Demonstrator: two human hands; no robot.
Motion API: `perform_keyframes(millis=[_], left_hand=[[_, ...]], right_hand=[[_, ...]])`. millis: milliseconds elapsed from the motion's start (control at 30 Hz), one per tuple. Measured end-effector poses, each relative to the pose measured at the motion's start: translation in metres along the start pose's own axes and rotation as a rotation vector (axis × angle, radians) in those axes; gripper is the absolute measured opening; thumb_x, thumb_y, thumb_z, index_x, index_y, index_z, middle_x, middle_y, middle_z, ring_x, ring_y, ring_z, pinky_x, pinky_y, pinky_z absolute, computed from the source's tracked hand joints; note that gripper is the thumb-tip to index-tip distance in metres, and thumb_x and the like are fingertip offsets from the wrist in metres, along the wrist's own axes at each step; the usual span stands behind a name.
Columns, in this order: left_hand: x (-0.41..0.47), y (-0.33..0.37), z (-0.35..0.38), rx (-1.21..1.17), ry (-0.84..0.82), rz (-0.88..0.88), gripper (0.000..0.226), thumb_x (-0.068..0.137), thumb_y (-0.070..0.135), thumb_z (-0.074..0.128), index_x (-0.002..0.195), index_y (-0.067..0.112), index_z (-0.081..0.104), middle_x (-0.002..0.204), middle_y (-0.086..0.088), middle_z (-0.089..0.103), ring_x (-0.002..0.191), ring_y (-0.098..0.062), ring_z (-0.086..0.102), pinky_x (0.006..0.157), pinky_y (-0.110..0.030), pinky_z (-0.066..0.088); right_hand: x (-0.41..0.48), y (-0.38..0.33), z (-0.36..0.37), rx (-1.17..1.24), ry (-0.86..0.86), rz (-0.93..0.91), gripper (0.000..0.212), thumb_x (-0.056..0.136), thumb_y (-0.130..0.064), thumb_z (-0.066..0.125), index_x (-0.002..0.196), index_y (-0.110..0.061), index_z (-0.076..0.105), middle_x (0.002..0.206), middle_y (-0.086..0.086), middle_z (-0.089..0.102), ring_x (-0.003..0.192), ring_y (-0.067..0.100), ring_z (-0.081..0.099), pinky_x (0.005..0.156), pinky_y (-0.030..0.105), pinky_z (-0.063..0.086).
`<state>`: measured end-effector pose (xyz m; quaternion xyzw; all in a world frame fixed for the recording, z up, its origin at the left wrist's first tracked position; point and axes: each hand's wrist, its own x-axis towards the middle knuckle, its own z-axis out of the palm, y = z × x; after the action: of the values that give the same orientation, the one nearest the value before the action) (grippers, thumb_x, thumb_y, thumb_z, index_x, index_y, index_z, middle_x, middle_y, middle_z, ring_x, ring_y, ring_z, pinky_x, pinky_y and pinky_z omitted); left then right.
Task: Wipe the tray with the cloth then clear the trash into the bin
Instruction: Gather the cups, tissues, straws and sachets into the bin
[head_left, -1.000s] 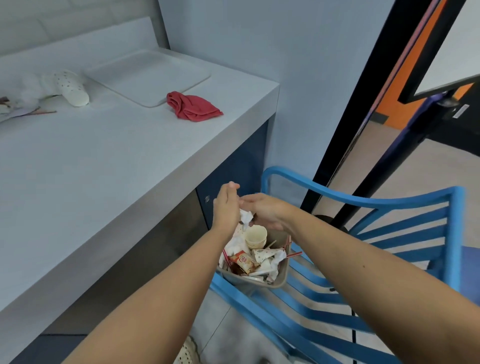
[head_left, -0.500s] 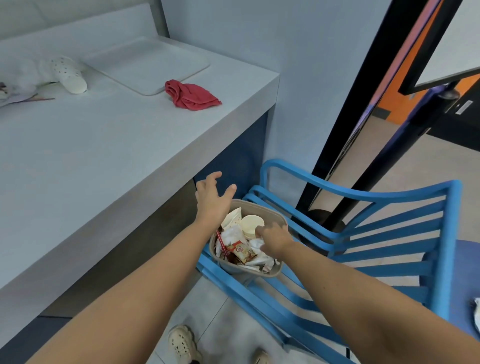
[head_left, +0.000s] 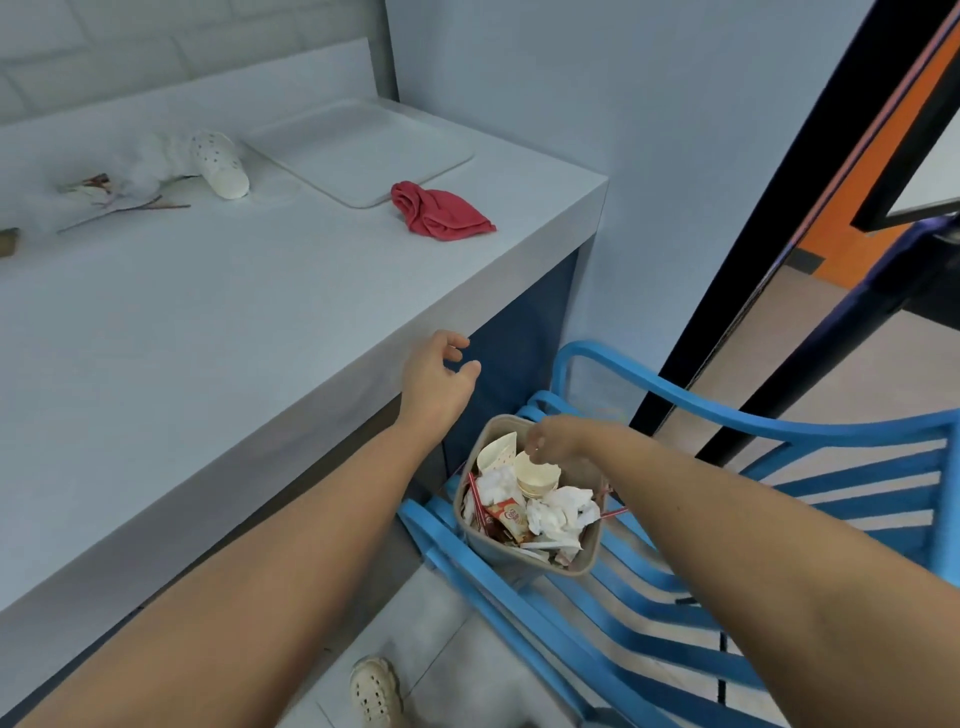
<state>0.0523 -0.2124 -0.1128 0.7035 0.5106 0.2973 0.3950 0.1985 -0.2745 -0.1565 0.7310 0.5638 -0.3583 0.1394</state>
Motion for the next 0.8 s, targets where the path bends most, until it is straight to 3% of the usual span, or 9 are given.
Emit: perform_keyframes(millis=[100,233,333,433,567,633,700,800], left_hand=[[0.009,0.009,-0.018,-0.01,0.05,0.024,0.015,0.092,0.017,0.052,0.105,0.015,0.058,0.083,0.007,0.053,0.072,-0.009,0.052,0.058,-0.012,0.041],[0.027,0.019,-0.05,-0.016,0.173,0.09,0.012,0.09,0.017,0.053,0.09,0.013,0.064,0.079,0.002,0.059,0.07,-0.011,0.052,0.061,-0.015,0.041],[0.04,0.021,-0.075,-0.004,0.206,0.1,0.011,0.089,0.017,0.053,0.087,0.012,0.063,0.079,0.001,0.06,0.069,-0.01,0.051,0.06,-0.013,0.039],[0.058,0.018,-0.107,0.027,0.266,0.062,0.015,0.089,0.021,0.053,0.086,0.011,0.063,0.08,-0.003,0.06,0.069,-0.013,0.051,0.061,-0.021,0.04],[0.088,-0.005,-0.15,0.214,0.139,-0.061,0.021,0.088,0.025,0.054,0.082,0.011,0.068,0.086,-0.005,0.057,0.076,-0.02,0.053,0.066,-0.026,0.04],[0.104,-0.022,-0.175,0.298,0.078,-0.151,0.019,0.087,0.025,0.056,0.085,0.013,0.07,0.103,-0.007,0.059,0.092,-0.025,0.058,0.076,-0.031,0.049],[0.116,-0.035,-0.204,0.39,0.084,-0.234,0.022,0.088,0.03,0.055,0.097,0.016,0.069,0.123,-0.007,0.047,0.113,-0.029,0.05,0.093,-0.038,0.048],[0.13,-0.053,-0.245,0.439,0.137,-0.282,0.021,0.089,0.031,0.054,0.102,0.02,0.067,0.126,-0.008,0.037,0.12,-0.028,0.041,0.101,-0.041,0.042]], right_hand=[[0.0,-0.021,-0.035,0.018,0.004,-0.04,0.023,0.094,-0.017,0.048,0.112,-0.01,0.061,0.094,0.007,0.063,0.08,0.02,0.06,0.061,0.023,0.047],[-0.009,-0.066,-0.092,0.009,0.017,-0.121,0.012,0.097,-0.024,0.048,0.103,-0.016,0.055,0.071,0.005,0.064,0.059,0.016,0.059,0.053,0.022,0.044],[-0.018,-0.099,-0.126,-0.044,0.041,-0.159,0.017,0.096,-0.026,0.049,0.094,-0.012,0.059,0.066,0.005,0.063,0.053,0.014,0.055,0.052,0.022,0.039],[-0.023,-0.135,-0.155,-0.1,0.077,-0.195,0.022,0.096,-0.027,0.05,0.088,-0.01,0.061,0.063,0.005,0.06,0.048,0.014,0.046,0.049,0.022,0.034],[-0.016,-0.178,-0.177,-0.119,0.174,-0.272,0.021,0.094,-0.027,0.052,0.086,-0.01,0.061,0.06,0.001,0.055,0.047,0.013,0.038,0.047,0.021,0.031],[-0.008,-0.203,-0.186,-0.122,0.21,-0.32,0.017,0.092,-0.027,0.054,0.087,-0.012,0.061,0.062,0.0,0.056,0.05,0.013,0.042,0.049,0.021,0.034],[0.002,-0.229,-0.194,-0.124,0.211,-0.36,0.014,0.09,-0.027,0.058,0.092,-0.014,0.062,0.066,-0.002,0.057,0.055,0.012,0.049,0.051,0.021,0.039],[0.019,-0.263,-0.201,-0.113,0.191,-0.404,0.024,0.089,-0.027,0.06,0.108,-0.013,0.062,0.076,-0.003,0.055,0.066,0.013,0.054,0.056,0.021,0.048]])
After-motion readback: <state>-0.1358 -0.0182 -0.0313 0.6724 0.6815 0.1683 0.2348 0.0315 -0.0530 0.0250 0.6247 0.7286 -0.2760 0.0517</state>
